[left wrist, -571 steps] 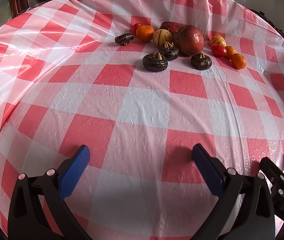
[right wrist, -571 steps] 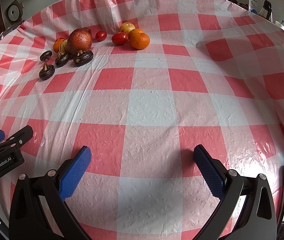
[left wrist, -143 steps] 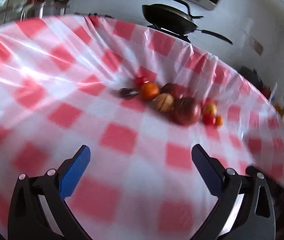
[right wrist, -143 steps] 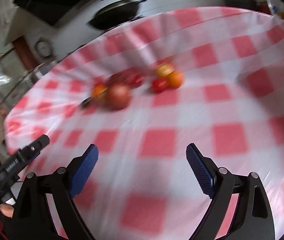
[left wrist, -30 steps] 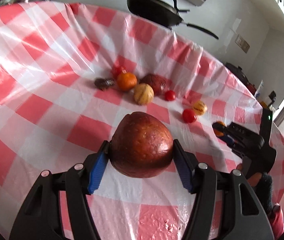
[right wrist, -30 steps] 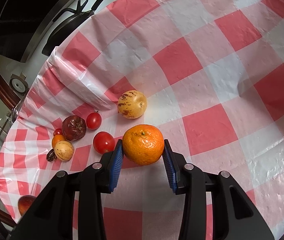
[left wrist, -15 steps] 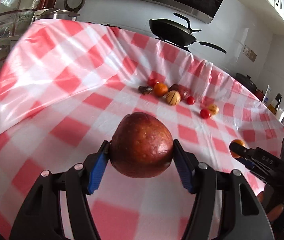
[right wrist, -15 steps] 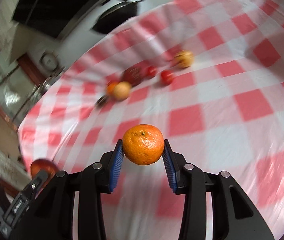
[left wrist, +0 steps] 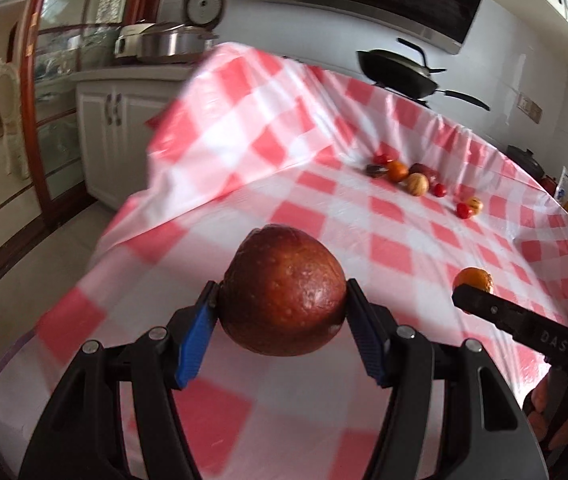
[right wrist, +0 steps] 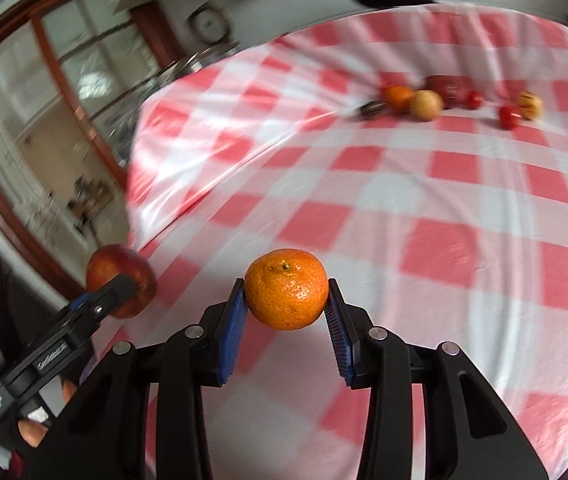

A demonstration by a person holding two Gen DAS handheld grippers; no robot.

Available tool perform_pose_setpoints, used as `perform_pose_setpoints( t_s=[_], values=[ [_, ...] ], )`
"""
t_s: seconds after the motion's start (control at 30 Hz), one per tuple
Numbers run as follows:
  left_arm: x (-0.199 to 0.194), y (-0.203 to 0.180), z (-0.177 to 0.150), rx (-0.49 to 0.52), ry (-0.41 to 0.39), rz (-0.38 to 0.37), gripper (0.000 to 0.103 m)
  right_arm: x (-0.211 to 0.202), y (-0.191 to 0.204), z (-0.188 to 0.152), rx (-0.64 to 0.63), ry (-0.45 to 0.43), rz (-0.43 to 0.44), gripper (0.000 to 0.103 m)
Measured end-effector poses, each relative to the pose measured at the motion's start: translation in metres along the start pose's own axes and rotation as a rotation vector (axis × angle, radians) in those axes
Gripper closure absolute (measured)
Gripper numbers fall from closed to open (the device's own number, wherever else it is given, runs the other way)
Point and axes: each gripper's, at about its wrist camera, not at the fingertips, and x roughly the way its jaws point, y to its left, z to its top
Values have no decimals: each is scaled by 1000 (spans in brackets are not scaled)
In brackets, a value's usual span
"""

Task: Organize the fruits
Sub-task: 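Carry the tangerine and red-brown fruit to the white bin and open both tools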

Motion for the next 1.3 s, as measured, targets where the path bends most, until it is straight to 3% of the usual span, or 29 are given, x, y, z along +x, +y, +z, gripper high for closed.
perform_pose_setpoints(
  t_s=[0.37,0.7,0.9,1.1,1.3],
  values=[
    [-41,70,-35,-84,-4,91,40,23,92,-35,-222,115,96,63],
    [-89,125,-60,-159,-39,196,40,26,189,-87,-545,186,271,63],
    [-78,164,-91,-223,55,277,40,51,221,-131,-691,311,315,63],
    [-38,196,-128,-278,260,357,40,99,239,-169,-806,478,260,63],
    [-12,219,-150,-309,403,387,40,138,253,-197,-884,628,210,63]
  ],
)
